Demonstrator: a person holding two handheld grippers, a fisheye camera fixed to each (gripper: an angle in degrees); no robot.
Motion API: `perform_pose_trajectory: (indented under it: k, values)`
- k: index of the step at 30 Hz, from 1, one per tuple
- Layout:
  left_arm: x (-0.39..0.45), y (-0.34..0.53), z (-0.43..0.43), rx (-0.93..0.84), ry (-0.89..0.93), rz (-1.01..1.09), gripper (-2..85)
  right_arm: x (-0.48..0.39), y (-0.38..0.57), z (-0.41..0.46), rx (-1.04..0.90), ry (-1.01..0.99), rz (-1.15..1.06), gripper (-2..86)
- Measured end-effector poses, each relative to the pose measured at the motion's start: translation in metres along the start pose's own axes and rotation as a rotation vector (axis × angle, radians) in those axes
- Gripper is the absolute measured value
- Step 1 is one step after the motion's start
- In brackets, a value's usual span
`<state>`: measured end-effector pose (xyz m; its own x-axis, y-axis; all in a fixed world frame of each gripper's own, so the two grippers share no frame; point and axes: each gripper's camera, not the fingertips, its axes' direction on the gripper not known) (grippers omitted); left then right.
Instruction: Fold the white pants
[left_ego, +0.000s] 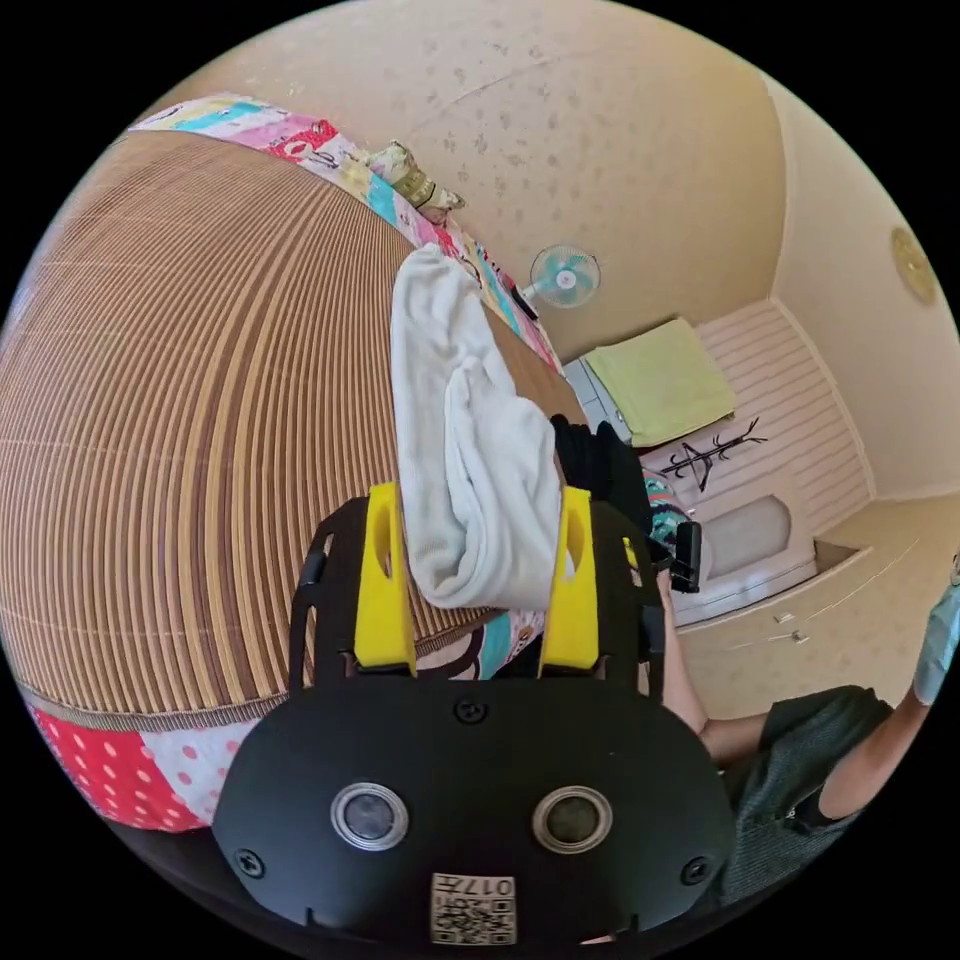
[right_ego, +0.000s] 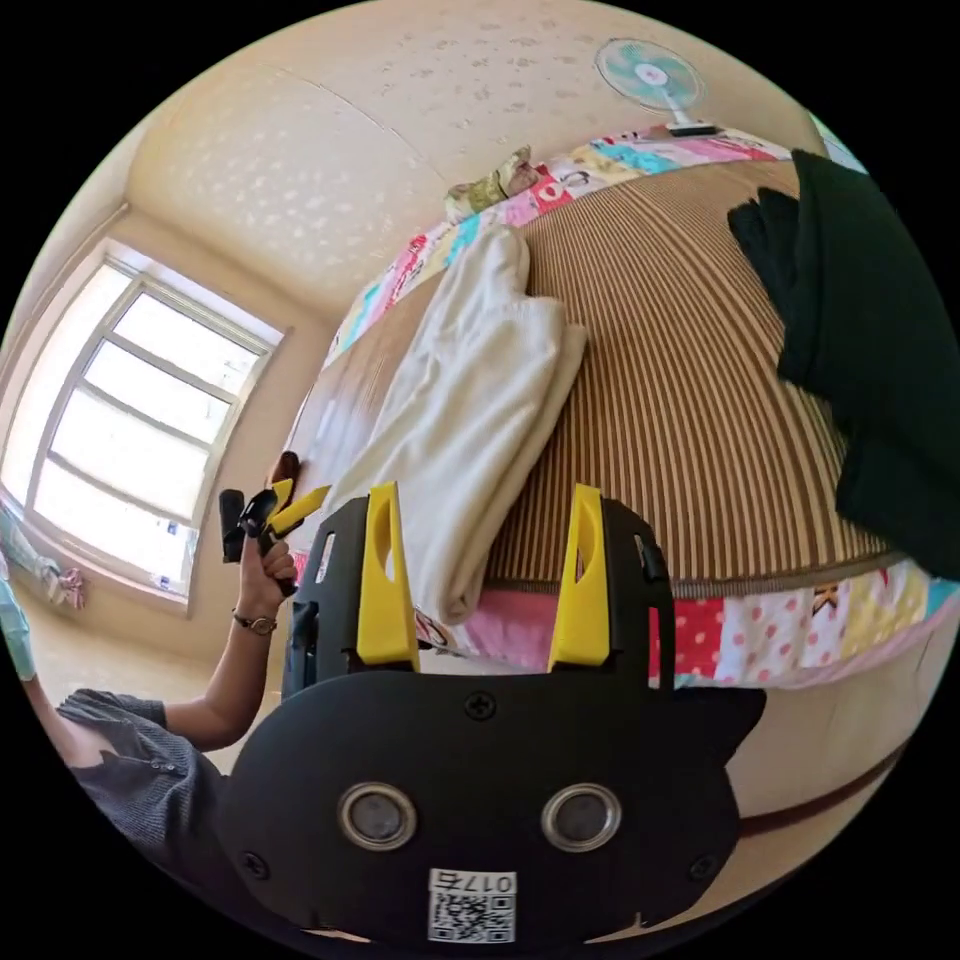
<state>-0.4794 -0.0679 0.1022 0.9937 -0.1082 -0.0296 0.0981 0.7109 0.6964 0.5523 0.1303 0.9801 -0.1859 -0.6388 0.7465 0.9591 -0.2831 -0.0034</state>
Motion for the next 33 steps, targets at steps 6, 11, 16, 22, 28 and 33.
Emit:
perform_pose_trajectory:
  k: [6,11,16,22,28,33]
  values:
    - [0.003,0.008,0.058,-0.274,-0.047,-0.027,11.7,0.025,0.033,0.048,-0.128,-0.388,-0.026,7.8]
    - [0.049,0.031,0.015,-0.448,0.286,0.146,9.6,-0.004,0.035,-0.005,-0.249,-0.845,-0.225,5.7]
    - [0.109,0.015,-0.055,-0.285,0.804,0.282,10.4,-0.054,-0.018,-0.067,-0.18,-1.068,-0.368,6.3]
    - [0.089,-0.073,-0.096,0.254,0.402,0.203,14.7,-0.03,-0.162,-0.026,-0.081,-0.588,0.0,15.0]
    - [0.055,-0.089,-0.04,0.066,-0.019,0.082,20.6,0.002,-0.128,-0.008,0.047,-0.06,0.135,21.3]
    - [0.01,-0.077,0.042,-0.157,-0.029,-0.035,23.9,0.04,-0.081,0.041,-0.072,-0.067,0.102,28.7]
